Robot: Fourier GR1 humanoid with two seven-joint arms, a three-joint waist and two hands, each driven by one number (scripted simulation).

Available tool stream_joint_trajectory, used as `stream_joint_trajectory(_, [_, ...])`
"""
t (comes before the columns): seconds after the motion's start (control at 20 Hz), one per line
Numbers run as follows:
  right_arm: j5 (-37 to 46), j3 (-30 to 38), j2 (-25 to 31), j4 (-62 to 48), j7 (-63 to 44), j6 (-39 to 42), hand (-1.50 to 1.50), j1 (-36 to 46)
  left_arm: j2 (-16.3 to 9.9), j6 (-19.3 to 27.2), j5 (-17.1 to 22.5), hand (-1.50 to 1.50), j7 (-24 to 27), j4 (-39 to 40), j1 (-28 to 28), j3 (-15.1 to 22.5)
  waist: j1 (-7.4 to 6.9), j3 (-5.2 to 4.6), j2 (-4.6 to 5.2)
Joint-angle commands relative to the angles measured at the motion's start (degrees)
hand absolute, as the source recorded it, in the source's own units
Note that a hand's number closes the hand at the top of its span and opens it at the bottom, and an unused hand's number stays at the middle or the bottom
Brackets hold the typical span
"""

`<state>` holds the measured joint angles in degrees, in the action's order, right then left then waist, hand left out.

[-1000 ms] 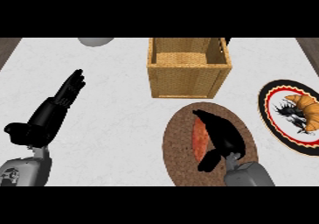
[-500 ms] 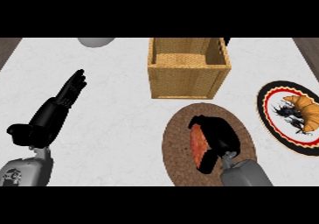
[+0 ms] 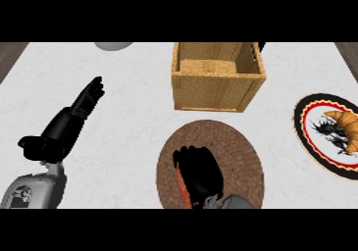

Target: Pick the sweet potato from the placemat and place it in the basket

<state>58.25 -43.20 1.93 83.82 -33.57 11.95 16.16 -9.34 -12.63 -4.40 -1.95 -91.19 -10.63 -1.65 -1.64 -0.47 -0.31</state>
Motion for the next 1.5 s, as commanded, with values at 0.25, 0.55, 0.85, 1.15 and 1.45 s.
stream_joint_trajectory(0.25, [-14.1, -18.9, -1.9, 0.4, -18.5, -17.1, 1.50, 12.1, -1.2, -1.3, 0.7, 0.00, 2.2, 1.1, 0.0, -1.5, -0.83, 0.48, 0.45])
stream_joint_trajectory(0.55, [-16.9, -18.2, -1.9, 14.0, -18.3, -31.9, 1.50, 11.6, -0.9, -0.6, 1.0, 0.00, -0.1, 2.6, -1.8, -2.1, 0.23, 0.53, 0.19])
stream_joint_trajectory(0.85, [-12.3, -19.1, -1.9, 22.2, -28.2, -40.1, 1.50, 20.5, -1.1, -0.4, -0.1, 0.00, 1.3, 2.9, -0.8, -1.9, 0.65, 0.41, 0.00])
stream_joint_trajectory(1.15, [-8.2, -16.6, -1.9, 29.8, -41.6, -36.1, 1.50, 25.7, -0.7, -0.8, -0.1, 0.00, 0.6, 0.6, 0.5, -0.9, 1.35, 0.38, -0.23])
stream_joint_trajectory(1.45, [-10.3, -4.8, -1.9, 24.0, -41.5, -26.5, 1.50, 34.9, -1.0, -0.3, -0.1, 0.00, 0.4, 1.9, -1.1, -2.0, 1.32, 0.37, 0.05])
